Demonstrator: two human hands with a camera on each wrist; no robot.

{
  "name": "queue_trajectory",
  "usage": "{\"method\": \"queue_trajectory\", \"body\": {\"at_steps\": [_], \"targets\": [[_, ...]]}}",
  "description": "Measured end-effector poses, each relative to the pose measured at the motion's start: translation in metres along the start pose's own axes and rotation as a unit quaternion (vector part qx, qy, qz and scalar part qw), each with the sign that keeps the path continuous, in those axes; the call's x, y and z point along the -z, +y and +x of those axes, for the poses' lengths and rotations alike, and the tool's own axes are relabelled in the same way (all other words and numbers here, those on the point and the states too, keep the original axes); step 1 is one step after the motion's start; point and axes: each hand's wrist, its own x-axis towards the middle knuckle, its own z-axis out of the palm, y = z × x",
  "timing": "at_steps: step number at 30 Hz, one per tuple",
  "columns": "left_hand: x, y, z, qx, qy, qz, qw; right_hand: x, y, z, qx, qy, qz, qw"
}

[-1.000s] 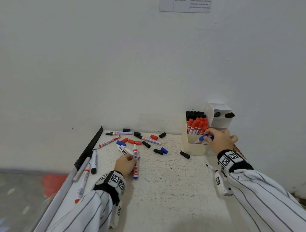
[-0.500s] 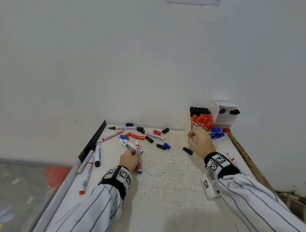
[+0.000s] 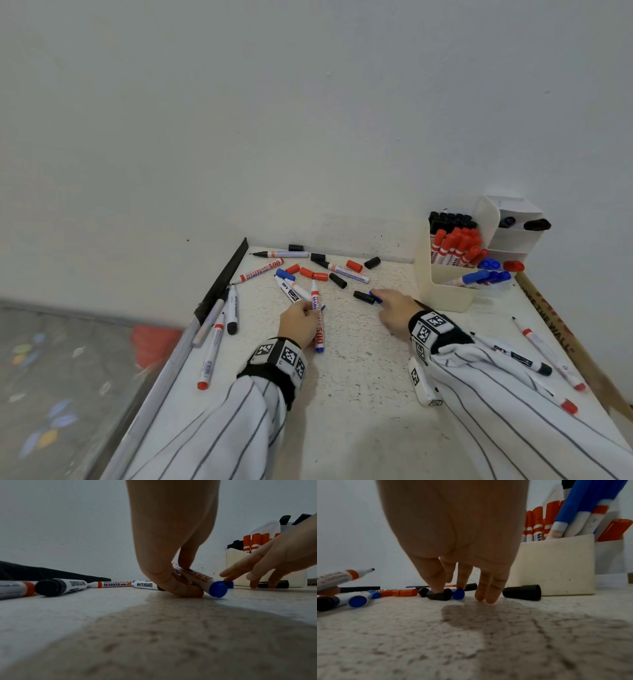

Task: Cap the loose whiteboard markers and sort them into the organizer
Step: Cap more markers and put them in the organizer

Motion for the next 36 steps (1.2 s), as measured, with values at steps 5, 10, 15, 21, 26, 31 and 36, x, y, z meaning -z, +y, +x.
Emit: {"method": "queue_trajectory", "body": {"at_steps": [5, 10, 15, 21, 26, 31, 36], "targets": [[0.000, 0.000, -0.001, -0.006, 0.004, -0.018, 1.000, -0.002, -0.002, 0.010, -0.048, 0.084, 0.023, 0.995], [-0.001, 0.000, 0.000, -0.016, 0.003, -0.033, 0.999, 0.000, 0.002, 0.008, -0.062, 0.081, 0.042, 0.994], [-0.001, 0.002, -0.002, -0.049, -0.020, -0.028, 0.998, 0.007, -0.007, 0.002, 0.009, 0.188, 0.134, 0.973], [0.000, 0.003, -0.005, -0.099, -0.031, -0.008, 0.995, 0.012, -0.027, -0.009, 0.116, 0.204, 0.208, 0.950], [-0.001, 0.002, -0.007, -0.121, -0.043, 0.006, 0.992, 0.011, -0.030, -0.010, 0.156, 0.179, 0.195, 0.952], [0.000, 0.003, -0.007, -0.140, -0.032, 0.002, 0.990, 0.011, -0.029, -0.015, 0.159, 0.129, 0.201, 0.958], [0.002, 0.004, -0.011, -0.182, -0.035, -0.037, 0.982, 0.012, -0.040, -0.019, 0.082, 0.098, 0.213, 0.969]]}}
